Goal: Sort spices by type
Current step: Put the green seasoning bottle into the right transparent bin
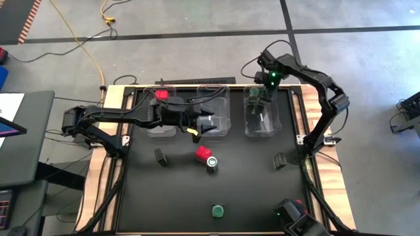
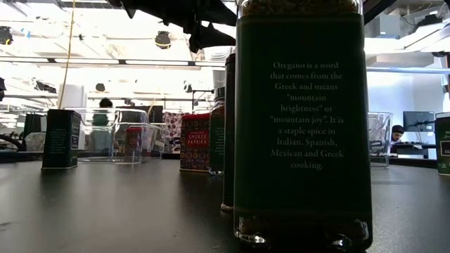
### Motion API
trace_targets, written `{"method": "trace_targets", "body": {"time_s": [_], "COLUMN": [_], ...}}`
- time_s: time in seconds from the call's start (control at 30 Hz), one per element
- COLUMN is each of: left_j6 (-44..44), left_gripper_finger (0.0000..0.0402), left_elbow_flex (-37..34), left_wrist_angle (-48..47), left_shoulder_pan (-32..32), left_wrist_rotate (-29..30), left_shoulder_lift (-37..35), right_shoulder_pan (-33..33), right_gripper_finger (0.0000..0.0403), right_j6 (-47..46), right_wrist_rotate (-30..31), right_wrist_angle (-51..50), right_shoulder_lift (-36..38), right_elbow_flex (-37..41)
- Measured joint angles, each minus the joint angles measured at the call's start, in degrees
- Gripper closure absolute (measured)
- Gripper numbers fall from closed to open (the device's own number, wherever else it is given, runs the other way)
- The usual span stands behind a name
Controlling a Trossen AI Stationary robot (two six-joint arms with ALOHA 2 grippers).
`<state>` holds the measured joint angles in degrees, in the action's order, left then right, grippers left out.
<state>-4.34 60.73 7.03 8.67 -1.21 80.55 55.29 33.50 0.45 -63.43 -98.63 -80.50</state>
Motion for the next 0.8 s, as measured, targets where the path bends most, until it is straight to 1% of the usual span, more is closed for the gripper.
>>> {"method": "trace_targets", "body": {"time_s": [0.1, 0.2, 0.47, 0.63, 0.8], "left_j6": [0.0, 0.0, 0.2, 0.2, 0.2], "left_gripper_finger": [0.0116, 0.0116, 0.0116, 0.0116, 0.0116], "left_elbow_flex": [0.0, 0.0, 0.0, 0.0, 0.0], "left_wrist_angle": [0.0, 0.0, 0.0, 0.0, 0.0], "left_shoulder_pan": [0.0, -0.2, -0.4, -0.5, -1.0], "left_wrist_rotate": [0.0, 0.0, 0.0, 0.0, 0.0], "left_shoulder_lift": [0.0, 0.0, 0.0, 0.0, 0.0], "right_shoulder_pan": [0.1, 0.8, 2.2, 1.4, -1.1], "right_gripper_finger": [0.0126, 0.0126, 0.0126, 0.0126, 0.0127], "right_j6": [-4.5, -9.9, -17.4, -24.5, -27.8], "right_wrist_rotate": [0.0, 0.0, -0.5, -1.6, -1.7], "right_wrist_angle": [-3.9, -5.1, -5.6, -5.8, -7.5], "right_shoulder_lift": [0.0, 1.2, 8.9, 12.5, 13.5], "right_elbow_flex": [-2.3, -2.9, -1.6, -1.6, -1.6]}}
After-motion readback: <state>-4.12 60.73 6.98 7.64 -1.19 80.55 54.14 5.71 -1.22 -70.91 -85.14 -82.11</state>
